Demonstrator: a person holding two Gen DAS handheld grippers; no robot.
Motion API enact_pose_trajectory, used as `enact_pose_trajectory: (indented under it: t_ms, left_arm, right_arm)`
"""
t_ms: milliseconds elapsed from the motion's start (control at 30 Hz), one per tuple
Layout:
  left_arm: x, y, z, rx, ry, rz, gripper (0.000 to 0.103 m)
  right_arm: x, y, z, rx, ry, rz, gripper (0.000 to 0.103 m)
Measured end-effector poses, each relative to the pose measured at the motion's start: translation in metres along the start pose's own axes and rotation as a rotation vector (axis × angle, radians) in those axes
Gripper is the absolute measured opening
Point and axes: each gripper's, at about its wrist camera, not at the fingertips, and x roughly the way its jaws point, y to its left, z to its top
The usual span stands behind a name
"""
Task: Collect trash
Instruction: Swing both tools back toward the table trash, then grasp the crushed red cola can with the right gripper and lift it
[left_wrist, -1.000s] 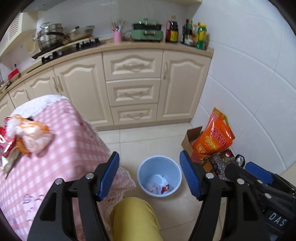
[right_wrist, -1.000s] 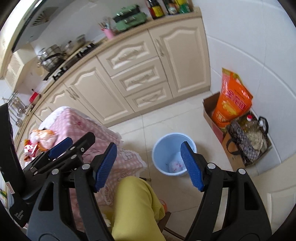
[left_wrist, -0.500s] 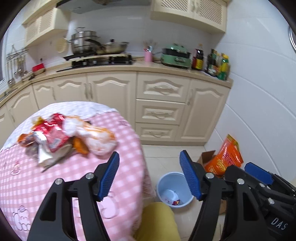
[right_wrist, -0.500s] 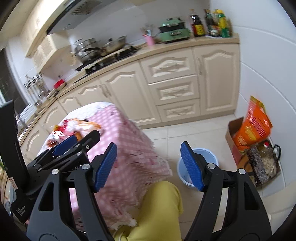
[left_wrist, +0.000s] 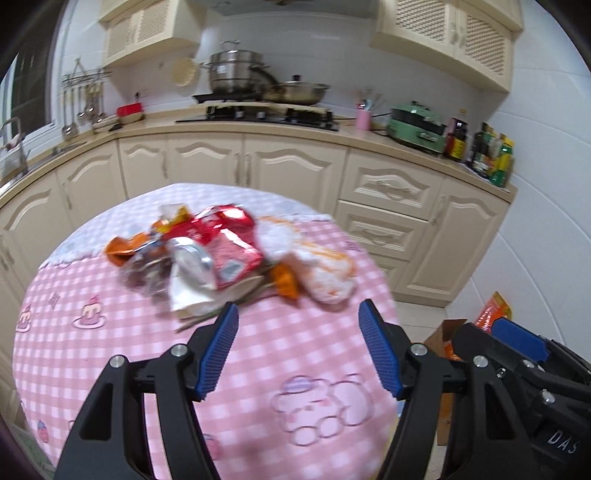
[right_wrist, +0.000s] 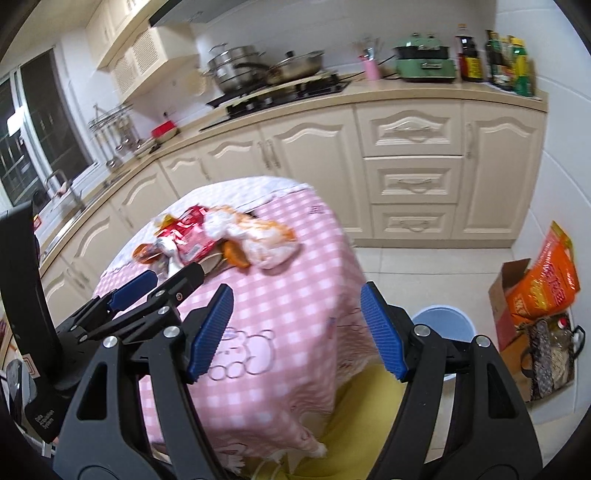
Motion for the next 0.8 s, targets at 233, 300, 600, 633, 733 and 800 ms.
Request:
enact_pose_trajectory:
  t_ms: [233, 300, 600, 633, 733, 800]
  left_arm:
    - [0.013, 0.042, -0.002, -0.055, 0.041, 0.056, 0.066]
    - [0.017, 0.055, -0.003, -0.07, 0.053, 0.071, 0.066]
    - [0.036, 0.102, -0.005, -0.134, 0.097, 0.117, 0.068]
    - [0.039, 0.109, -0.004, -0.145, 0.101, 0.122, 0.068]
    - [0.042, 0.123, -0.002, -0.165, 0.109, 0.132, 0.068]
    - [0.045, 0.135, 0.0, -0.179, 0.113, 0.132, 0.068]
  right_arm:
    - [0.035, 0.033, 0.002, -0.048, 0.064, 0.05, 0.071]
    - [0.047, 0.042, 0.002, -0.06, 0.086, 0.065, 0.071]
    - [0.089, 0.072, 0.007, -0.1, 0.16, 0.117, 0.071]
    - [0.095, 0.077, 0.008, -0.108, 0.167, 0.125, 0.071]
    - [0.107, 0.087, 0.012, -0.135, 0.177, 0.143, 0.071]
    - [0.116, 0.098, 0.015, -0.161, 0.183, 0.162, 0.07]
